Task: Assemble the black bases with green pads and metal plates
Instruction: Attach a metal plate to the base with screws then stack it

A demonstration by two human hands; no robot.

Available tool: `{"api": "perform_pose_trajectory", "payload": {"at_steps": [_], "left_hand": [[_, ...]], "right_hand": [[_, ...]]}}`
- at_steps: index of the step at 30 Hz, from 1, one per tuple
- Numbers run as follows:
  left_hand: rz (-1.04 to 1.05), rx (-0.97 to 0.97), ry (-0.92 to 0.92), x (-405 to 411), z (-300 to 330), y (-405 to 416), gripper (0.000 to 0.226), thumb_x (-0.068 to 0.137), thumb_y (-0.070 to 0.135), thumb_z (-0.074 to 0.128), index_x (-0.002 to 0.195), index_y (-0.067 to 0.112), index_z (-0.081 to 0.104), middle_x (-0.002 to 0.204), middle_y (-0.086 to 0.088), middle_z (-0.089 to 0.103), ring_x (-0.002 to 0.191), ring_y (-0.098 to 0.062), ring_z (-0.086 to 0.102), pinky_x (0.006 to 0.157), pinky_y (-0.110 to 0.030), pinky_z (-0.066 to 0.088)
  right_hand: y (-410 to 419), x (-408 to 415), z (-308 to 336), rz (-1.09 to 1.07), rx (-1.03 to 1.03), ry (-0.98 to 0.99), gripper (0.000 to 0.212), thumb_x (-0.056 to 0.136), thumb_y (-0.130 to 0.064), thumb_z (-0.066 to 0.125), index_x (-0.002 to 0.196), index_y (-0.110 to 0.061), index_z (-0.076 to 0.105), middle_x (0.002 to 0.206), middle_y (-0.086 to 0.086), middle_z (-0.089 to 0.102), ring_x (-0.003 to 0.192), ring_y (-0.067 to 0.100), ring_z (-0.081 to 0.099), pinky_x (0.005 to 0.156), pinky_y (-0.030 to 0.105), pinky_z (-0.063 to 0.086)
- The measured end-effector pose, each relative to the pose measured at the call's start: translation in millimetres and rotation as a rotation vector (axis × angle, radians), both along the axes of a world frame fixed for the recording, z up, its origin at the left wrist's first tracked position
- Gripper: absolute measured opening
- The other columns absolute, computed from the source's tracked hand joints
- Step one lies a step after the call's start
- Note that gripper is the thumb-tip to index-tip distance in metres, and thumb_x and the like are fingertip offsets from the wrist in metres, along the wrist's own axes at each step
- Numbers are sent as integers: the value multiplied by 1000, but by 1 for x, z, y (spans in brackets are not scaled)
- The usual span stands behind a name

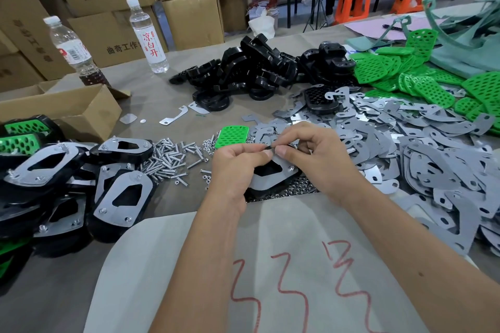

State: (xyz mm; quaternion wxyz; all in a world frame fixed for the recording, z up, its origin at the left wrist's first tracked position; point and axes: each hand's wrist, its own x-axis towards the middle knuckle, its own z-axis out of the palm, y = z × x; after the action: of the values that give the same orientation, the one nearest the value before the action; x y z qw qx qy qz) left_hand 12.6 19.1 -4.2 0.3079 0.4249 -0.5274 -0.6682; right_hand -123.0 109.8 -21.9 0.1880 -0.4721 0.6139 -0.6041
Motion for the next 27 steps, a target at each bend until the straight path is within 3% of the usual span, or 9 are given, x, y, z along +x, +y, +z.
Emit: {"api": "perform_pose_trajectory", "payload": {"at_steps": [4, 7, 10, 12, 14, 16, 20, 23, 27], "left_hand": [[4, 7, 4, 1, 0, -1, 15, 80, 4, 83, 93, 6, 77, 81, -9, 79, 70, -19, 73, 60, -27, 57], [0, 1, 3, 1, 0, -1, 17, 80, 4, 82, 96, 5, 77, 82, -8, 79, 70, -17, 73, 58, -24, 57], [12, 17, 21, 1, 0, -2, 16, 80, 3, 82, 95, 5, 77, 81, -8, 78, 70, -18, 72, 59, -24, 57], [34, 49, 42, 1, -1, -3, 16, 81, 3, 81, 96, 4, 76, 83, -11, 78, 73, -23, 71, 63, -28, 58], [48, 64, 48, 1, -1, -4, 16, 81, 3, 80, 97, 3, 76, 86, -12, 78, 76, -26, 71, 66, -30, 59], [43, 57, 48, 1, -2, -5, 16, 81, 3, 81, 96, 4, 77, 88, -14, 79, 78, -28, 72, 72, -36, 60], [40, 50, 50, 0, -2, -4, 19, 80, 2, 81, 98, 0, 77, 95, -19, 79, 84, -30, 72, 85, -43, 59], [61, 68, 59, 1, -4, -6, 15, 81, 2, 80, 95, 2, 77, 88, -14, 79, 80, -28, 72, 76, -37, 59], [61, 78, 63, 1, -4, -8, 14, 81, 3, 80, 95, 3, 77, 86, -12, 79, 76, -26, 73, 65, -31, 59]], "right_hand": [[-2, 2, -2, -131, 4, 48, 18, 87, -22, 84, 79, -15, 69, 81, 3, 68, 66, 35, 52, 60, 37, 46], [2, 2, 1, -42, 21, 105, 10, 91, -16, 77, 94, -24, 74, 81, -17, 67, 61, 23, 46, 61, 25, 44], [1, 1, 3, 34, 8, 61, 19, 90, -1, 74, 95, -18, 79, 104, 7, 68, 67, 21, 43, 67, 22, 46], [3, -1, 5, 64, -18, -74, 14, 88, -3, 74, 90, -15, 79, 102, 12, 68, 71, 21, 48, 64, 19, 45], [4, -4, 5, 82, 7, -205, 11, 85, -14, 70, 89, -20, 78, 86, 20, 60, 68, 17, 48, 59, 21, 40], [4, -4, 3, 101, 58, -186, 23, 83, -21, 67, 102, -26, 80, 75, 12, 52, 62, 12, 44, 58, 20, 39], [1, -1, 3, 113, 12, -166, 19, 89, -16, 69, 102, -13, 82, 104, 5, 67, 70, 9, 53, 58, 11, 41], [3, -4, 3, 67, -32, -259, 23, 87, -25, 69, 79, -6, 79, 98, 1, 67, 67, 10, 55, 57, 18, 41], [3, -2, 0, 75, 9, -162, 21, 96, -26, 62, 106, -21, 80, 101, 8, 67, 70, 7, 52, 58, 17, 42]]}}
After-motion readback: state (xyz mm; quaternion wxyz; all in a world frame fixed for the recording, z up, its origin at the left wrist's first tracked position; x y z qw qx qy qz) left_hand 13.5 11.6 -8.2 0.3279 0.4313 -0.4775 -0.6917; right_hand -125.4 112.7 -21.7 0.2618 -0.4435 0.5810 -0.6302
